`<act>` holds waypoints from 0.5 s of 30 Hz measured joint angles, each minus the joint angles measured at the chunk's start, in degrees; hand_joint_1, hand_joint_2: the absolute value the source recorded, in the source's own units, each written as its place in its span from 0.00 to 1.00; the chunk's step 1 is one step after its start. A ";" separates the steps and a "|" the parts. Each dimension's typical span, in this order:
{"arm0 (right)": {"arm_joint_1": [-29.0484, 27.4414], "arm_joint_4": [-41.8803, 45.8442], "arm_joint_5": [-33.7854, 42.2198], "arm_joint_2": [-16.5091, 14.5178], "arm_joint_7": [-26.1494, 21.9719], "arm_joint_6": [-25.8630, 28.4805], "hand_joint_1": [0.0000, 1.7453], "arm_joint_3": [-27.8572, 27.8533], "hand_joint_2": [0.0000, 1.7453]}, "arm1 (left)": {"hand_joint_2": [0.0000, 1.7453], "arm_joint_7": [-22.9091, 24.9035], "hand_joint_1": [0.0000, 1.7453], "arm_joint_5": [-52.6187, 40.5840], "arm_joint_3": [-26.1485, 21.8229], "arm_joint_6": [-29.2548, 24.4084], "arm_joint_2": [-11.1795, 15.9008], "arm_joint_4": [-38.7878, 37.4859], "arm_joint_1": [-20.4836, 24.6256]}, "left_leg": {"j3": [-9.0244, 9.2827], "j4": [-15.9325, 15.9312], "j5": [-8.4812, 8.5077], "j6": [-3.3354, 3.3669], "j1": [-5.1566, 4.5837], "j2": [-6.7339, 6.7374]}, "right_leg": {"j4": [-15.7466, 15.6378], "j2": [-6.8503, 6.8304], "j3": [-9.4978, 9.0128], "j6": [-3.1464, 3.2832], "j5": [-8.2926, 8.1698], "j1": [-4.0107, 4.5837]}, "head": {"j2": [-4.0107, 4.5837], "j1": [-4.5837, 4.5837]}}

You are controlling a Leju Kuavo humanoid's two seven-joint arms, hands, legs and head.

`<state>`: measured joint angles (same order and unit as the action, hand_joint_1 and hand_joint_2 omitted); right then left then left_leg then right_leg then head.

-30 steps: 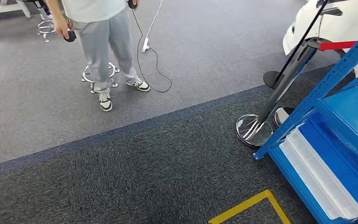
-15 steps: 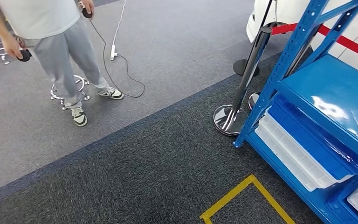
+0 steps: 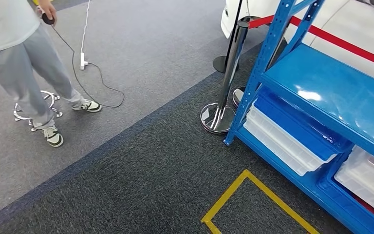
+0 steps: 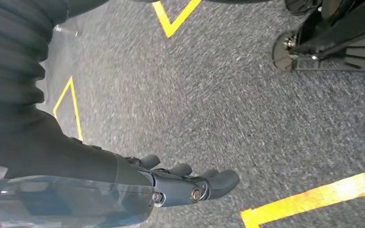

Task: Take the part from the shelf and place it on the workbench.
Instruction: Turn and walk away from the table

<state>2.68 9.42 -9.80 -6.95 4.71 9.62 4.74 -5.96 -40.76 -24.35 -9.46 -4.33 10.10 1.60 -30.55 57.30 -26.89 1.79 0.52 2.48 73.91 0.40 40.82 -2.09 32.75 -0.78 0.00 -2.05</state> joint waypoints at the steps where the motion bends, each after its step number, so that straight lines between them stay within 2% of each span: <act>1: -0.04 0.00 -0.01 0.00 -0.01 -0.02 0.00 0.00 1.00 | 0.00 0.03 0.00 -0.02 -0.07 0.01 -0.02 0.00 0.03 | 0.20 0.00 -0.16 -0.10 0.00 0.69 | -2.69 -0.34 -1.42 0.04 -1.79 0.00 | 0.00 -0.01; 2: -0.07 0.00 -0.02 0.00 -0.01 -0.04 0.00 -0.01 1.00 | 0.00 0.06 0.00 -0.05 -0.12 0.01 -0.04 -0.01 0.06 | 0.47 0.00 -0.33 -0.26 -0.02 1.33 | -6.89 -1.25 -3.69 0.21 -3.87 0.07 | 0.00 -0.01; 4: -0.01 0.01 -0.07 0.00 -0.01 -0.13 0.00 -0.01 1.00 | 0.00 0.16 0.00 -0.15 -0.19 0.02 -0.10 0.01 0.08 | 0.92 0.04 -0.74 -0.80 -0.23 2.41 | -13.91 -3.38 -7.41 0.86 -6.27 0.46 | 0.00 0.01; 5: 0.04 0.02 -0.10 0.00 -0.01 -0.19 0.00 -0.01 1.00 | 0.00 0.26 0.00 -0.21 -0.21 0.03 -0.12 0.01 0.13 | 1.10 0.07 -0.93 -1.12 -0.35 2.91 | -15.43 -3.94 -8.12 1.23 -6.53 0.70 | 0.00 0.03; 6: 0.08 0.02 -0.13 0.00 -0.01 -0.26 0.00 0.00 1.00 | 0.00 0.39 0.00 -0.30 -0.23 0.04 -0.12 0.02 0.24 | 1.23 0.06 -1.07 -1.43 -0.43 3.40 | -15.67 -3.79 -8.08 1.55 -6.37 0.89 | 0.00 0.05; 8: 0.03 0.02 -0.16 -0.05 -0.01 -0.34 0.00 0.00 1.00 | 0.00 0.67 0.00 -0.51 -0.27 0.05 -0.12 0.02 0.56 | 1.57 0.12 -1.41 -2.11 -0.39 4.00 | -15.94 -2.55 -8.02 2.15 -6.61 0.77 | 0.00 0.06; 10: 0.10 0.02 -0.22 -0.17 0.00 -0.33 0.00 -0.01 1.00 | 0.00 0.85 0.00 -0.67 -0.28 0.03 -0.12 0.02 0.70 | 0.73 2.59 -3.16 -2.77 -0.20 1.79 | -16.34 -1.48 -8.28 2.82 -6.90 0.39 | 0.00 0.17; 11: 0.16 0.02 -0.24 -0.26 0.00 -0.33 0.00 -0.01 1.00 | 0.00 0.91 0.00 -0.69 -0.28 0.02 -0.12 0.02 0.68 | -0.51 5.34 -4.74 -3.00 -0.06 0.18 | -16.46 -0.99 -8.39 3.08 -7.00 0.26 | 0.00 0.24; 12: 0.22 0.02 -0.26 -0.33 0.00 -0.33 0.00 -0.01 1.00 | 0.00 0.93 0.00 -0.72 -0.29 0.02 -0.12 0.02 0.59 | -2.45 9.40 -6.71 -3.17 -0.03 -1.14 | -16.45 -0.39 -8.38 3.28 -7.02 0.30 | 0.00 0.31; 13: 0.24 0.02 -0.26 -0.40 -0.01 -0.32 0.00 -0.02 1.00 | 0.00 0.96 0.00 -0.73 -0.30 0.02 -0.13 0.02 0.49 | -4.49 13.47 -8.29 -3.28 0.00 -1.67 | -16.42 0.29 -8.37 3.38 -7.02 0.36 | 0.00 0.34; 14: 0.23 0.02 -0.26 -0.46 -0.01 -0.30 0.00 -0.02 1.00 | 0.00 0.97 0.00 -0.75 -0.30 0.02 -0.13 0.02 0.38 | -6.07 16.34 -8.92 -3.34 0.02 -1.86 | -16.38 1.08 -8.40 3.42 -7.01 0.40 | 0.00 0.34; 15: 0.22 0.02 -0.26 -0.49 -0.01 -0.27 0.00 -0.02 1.00 | 0.00 0.97 0.00 -0.77 -0.31 0.02 -0.13 0.02 0.26 | -6.88 17.42 -8.43 -3.33 0.02 -1.96 | -16.32 1.94 -8.45 3.44 -6.99 0.44 | 0.00 0.34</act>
<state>2.91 9.44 -10.05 -7.44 4.70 9.34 4.72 -4.98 -41.53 -24.65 -9.44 -4.46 10.12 1.86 -37.43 74.72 -35.33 -1.54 0.54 0.52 57.60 2.35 32.36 1.35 25.77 -0.34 0.00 -1.70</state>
